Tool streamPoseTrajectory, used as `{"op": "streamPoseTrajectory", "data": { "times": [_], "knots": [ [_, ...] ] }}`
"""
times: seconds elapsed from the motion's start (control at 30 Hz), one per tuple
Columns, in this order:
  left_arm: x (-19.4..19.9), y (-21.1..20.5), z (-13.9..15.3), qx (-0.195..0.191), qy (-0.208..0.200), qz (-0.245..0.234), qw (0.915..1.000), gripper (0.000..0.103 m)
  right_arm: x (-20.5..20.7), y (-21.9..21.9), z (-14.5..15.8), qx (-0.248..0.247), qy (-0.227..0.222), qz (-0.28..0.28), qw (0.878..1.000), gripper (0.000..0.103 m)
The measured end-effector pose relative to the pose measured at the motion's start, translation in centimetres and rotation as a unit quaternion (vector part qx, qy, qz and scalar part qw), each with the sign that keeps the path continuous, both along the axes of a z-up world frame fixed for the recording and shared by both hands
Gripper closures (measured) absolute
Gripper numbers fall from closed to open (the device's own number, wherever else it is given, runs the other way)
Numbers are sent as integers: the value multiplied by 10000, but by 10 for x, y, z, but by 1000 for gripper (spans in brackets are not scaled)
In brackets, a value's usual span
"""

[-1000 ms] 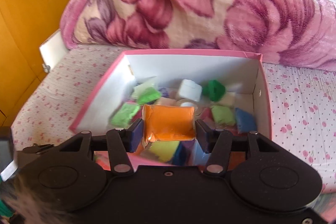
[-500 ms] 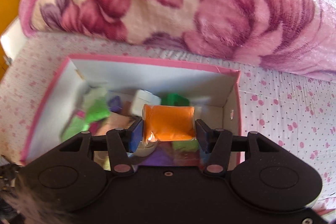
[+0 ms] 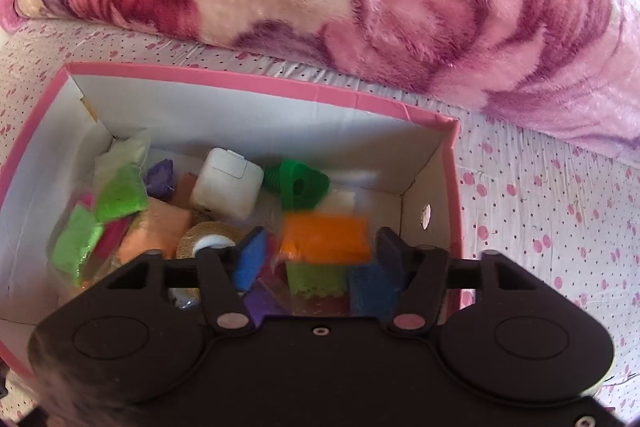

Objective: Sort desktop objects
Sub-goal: 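Lower the orange bag into the pink box and open the right tool while left holds peach bag, then carry the peach bag into the pink box and open the left tool while right hovers over purple bag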

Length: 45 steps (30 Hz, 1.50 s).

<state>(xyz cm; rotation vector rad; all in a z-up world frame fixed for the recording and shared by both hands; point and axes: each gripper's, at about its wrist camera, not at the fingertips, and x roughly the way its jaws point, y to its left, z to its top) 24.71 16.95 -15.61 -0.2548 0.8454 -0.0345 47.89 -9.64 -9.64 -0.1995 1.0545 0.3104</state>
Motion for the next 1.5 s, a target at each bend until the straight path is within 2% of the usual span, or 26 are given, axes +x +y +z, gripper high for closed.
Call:
{"op": "streamPoseTrajectory", "data": {
  "times": [0.07, 0.17, 0.27, 0.4, 0.5, 0.57, 0.73, 0.9, 1.0, 1.13, 1.3, 1.5],
  "knots": [
    [0, -3, -1, 163, 19, -8, 9999, 48, -8, 0, 9, 94, -143, 29, 9998, 31],
    [-1, 1, 0, 54, -2, -22, 10000, 42, -30, -4, 26, 474, -415, 93, 9980, 28],
    [-3, 7, 0, 15, -58, 1, 10000, 42, -62, -11, 43, 1022, -667, 174, 9924, 24],
    [-5, 12, 0, -52, -147, 92, 9998, 42, -120, -18, 47, 1568, -881, 364, 9830, 23],
    [-4, 8, -2, 45, -180, 27, 9998, 42, -164, -24, 49, 1973, -1039, 505, 9735, 21],
    [-3, 4, -3, 128, -201, -29, 9997, 42, -186, -26, 41, 2124, -976, 589, 9705, 20],
    [-2, -5, -5, 334, -253, -169, 9990, 42, -213, -25, -4, 2110, -677, 642, 9730, 20],
    [0, -7, -4, 610, -239, -190, 9977, 58, -221, -32, -45, 2395, -400, 323, 9695, 20],
    [-1, -6, -5, 686, -222, -186, 9972, 61, -227, -33, -64, 2561, -415, 217, 9655, 20],
    [-2, -2, -4, 583, -218, -99, 9980, 62, -224, -26, -70, 2538, -463, 197, 9659, 20],
    [-8, 9, 2, 421, -322, 329, 9980, 62, -217, -13, -63, 2038, -747, 590, 9744, 20],
    [-18, 22, 11, 293, -484, 870, 9946, 62, -213, -16, -63, 1893, -622, 639, 9779, 20]
  ]
}}
